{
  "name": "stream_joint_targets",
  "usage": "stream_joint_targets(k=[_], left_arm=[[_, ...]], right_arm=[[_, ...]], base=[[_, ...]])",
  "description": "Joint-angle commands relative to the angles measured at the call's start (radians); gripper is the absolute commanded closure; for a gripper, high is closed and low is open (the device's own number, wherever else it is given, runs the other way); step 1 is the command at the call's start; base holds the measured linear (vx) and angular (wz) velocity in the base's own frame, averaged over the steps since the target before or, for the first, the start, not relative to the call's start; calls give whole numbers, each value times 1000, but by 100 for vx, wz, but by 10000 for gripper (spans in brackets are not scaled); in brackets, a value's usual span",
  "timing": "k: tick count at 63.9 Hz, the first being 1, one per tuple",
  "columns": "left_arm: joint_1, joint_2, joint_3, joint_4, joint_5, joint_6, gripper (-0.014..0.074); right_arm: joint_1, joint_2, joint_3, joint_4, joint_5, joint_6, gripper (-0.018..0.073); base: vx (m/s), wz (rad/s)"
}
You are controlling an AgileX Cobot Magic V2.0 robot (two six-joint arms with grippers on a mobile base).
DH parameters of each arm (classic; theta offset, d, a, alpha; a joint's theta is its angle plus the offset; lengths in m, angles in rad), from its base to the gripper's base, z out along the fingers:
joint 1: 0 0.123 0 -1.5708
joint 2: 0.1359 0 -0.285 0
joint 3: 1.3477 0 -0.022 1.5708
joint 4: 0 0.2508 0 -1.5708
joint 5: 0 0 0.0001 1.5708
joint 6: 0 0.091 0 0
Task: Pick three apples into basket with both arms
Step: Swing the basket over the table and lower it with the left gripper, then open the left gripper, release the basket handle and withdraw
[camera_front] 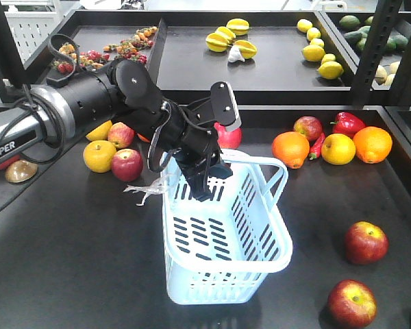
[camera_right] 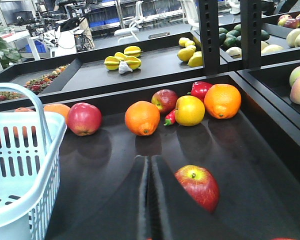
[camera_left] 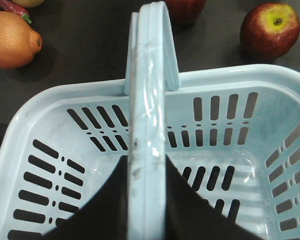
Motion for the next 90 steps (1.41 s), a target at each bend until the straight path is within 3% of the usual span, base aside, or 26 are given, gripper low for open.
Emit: stream_joint_targets(k=[1,13,22,42,50,67,75,84,90], left_arm=[[-1,-58,-37,-53,-29,6,603],[-1,-55,-37,-48,7,5,587],[-1,-55,-37,-49,28,5,519],[-1,-55,-37,-50,70,-18,156],[-1,-72,-37,-50,101,-76,89],[0,-173,-77,-5,180,-239,93],[0,-241,-104,5,251,-371,110],[0,-351,-100,4,313,-520,218],[-1,-440,-99,2,313,-549,333]], right_arm=[[-2,-6,7,-11,-74,-5,564],[-2,-6,7,-11,-74,-5,564],[-2,-6,7,-11,-74,-5,564],[-2,-6,7,-11,-74,-5,564],[-2,-6,7,-11,-74,-5,564],[-2,-6,7,-11,-74,-5,564],[-2,-6,7,-11,-74,-5,564],[-2,-6,7,-11,-73,-5,564],[-2,-6,7,-11,-73,-5,564]], base=[[0,0],[0,0],[0,0],[0,0],[0,0],[0,0],[0,0],[0,0],[0,0]])
